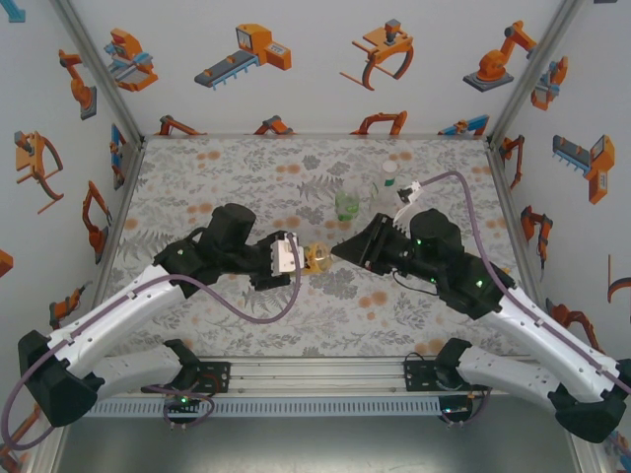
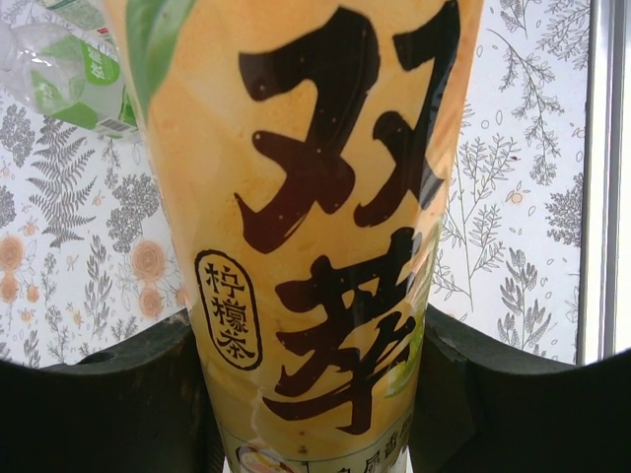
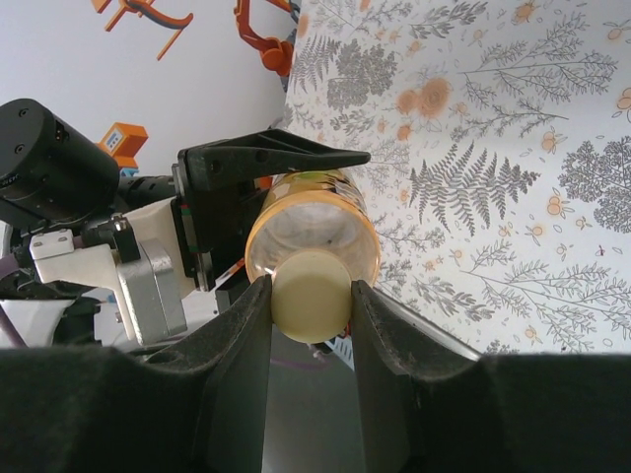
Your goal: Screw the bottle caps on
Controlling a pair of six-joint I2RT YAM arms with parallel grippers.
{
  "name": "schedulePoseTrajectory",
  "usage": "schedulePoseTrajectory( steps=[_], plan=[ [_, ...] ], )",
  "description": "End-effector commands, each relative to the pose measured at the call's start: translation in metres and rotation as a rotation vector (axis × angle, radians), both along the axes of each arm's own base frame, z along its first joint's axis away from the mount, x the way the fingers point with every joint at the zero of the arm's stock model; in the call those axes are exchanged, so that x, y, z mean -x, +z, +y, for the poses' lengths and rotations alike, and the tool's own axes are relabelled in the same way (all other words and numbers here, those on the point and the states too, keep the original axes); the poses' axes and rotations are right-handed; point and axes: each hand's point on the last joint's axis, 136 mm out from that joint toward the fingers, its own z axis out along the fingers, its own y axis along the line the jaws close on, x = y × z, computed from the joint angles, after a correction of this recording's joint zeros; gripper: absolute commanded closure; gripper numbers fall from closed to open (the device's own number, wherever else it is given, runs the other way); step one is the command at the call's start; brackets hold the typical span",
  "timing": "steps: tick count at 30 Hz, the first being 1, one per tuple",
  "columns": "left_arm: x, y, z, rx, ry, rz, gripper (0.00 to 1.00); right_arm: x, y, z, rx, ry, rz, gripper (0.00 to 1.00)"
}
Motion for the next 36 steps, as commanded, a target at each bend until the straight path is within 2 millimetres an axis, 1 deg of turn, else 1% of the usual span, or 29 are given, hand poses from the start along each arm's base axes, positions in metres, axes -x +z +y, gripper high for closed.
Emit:
schedulePoseTrajectory(
  steps=[1, 3, 6, 9, 12, 14, 18, 21, 25, 28, 32, 34, 36],
  plan=[
    [0.015, 0.016, -0.008, 0.061, -0.084, -0.020, 1.00, -0.003, 0.031, -0.007, -0.063, -0.037, -0.068, 0.91],
    [0.015, 0.016, -0.008, 0.063, -0.085, -0.018, 1.00, -0.003, 0.037, -0.010, -0.057, -0.039, -0.103, 0.87],
    [0.016, 0.015, -0.009, 0.066, -0.094, -0.007, 1.00, 0.000, 0.043, -0.013, -0.025, -0.022, -0.146, 0.74],
    [0.018, 0.015, -0.010, 0.069, -0.101, -0.002, 1.00, 0.005, 0.054, -0.013, 0.004, 0.022, -0.226, 0.61],
    [0.018, 0.016, -0.010, 0.072, -0.104, -0.002, 1.00, 0.011, 0.070, -0.013, 0.034, 0.075, -0.347, 0.48],
    [0.020, 0.016, -0.010, 0.074, -0.109, -0.003, 1.00, 0.015, 0.079, -0.013, 0.069, 0.112, -0.439, 0.44],
    [0.020, 0.017, -0.010, 0.079, -0.113, -0.001, 1.00, 0.026, 0.092, -0.010, 0.146, 0.206, -0.637, 0.43],
    [0.023, 0.017, -0.011, 0.084, -0.127, 0.009, 1.00, 0.036, 0.090, -0.007, 0.228, 0.302, -0.809, 0.44],
    [0.031, 0.019, -0.013, 0.096, -0.168, 0.031, 1.00, 0.052, 0.086, 0.001, 0.317, 0.446, -1.025, 0.45],
    [0.037, 0.019, -0.013, 0.100, -0.201, 0.048, 1.00, 0.067, 0.088, 0.007, 0.345, 0.562, -1.144, 0.46],
    [0.047, 0.019, -0.013, 0.102, -0.251, 0.081, 1.00, 0.089, 0.086, 0.012, 0.348, 0.736, -1.252, 0.47],
    [0.053, 0.020, -0.014, 0.104, -0.280, 0.107, 1.00, 0.100, 0.082, 0.013, 0.344, 0.816, -1.310, 0.48],
    [0.055, 0.021, -0.015, 0.107, -0.292, 0.117, 1.00, 0.106, 0.078, 0.013, 0.351, 0.860, -1.357, 0.49]
  ],
)
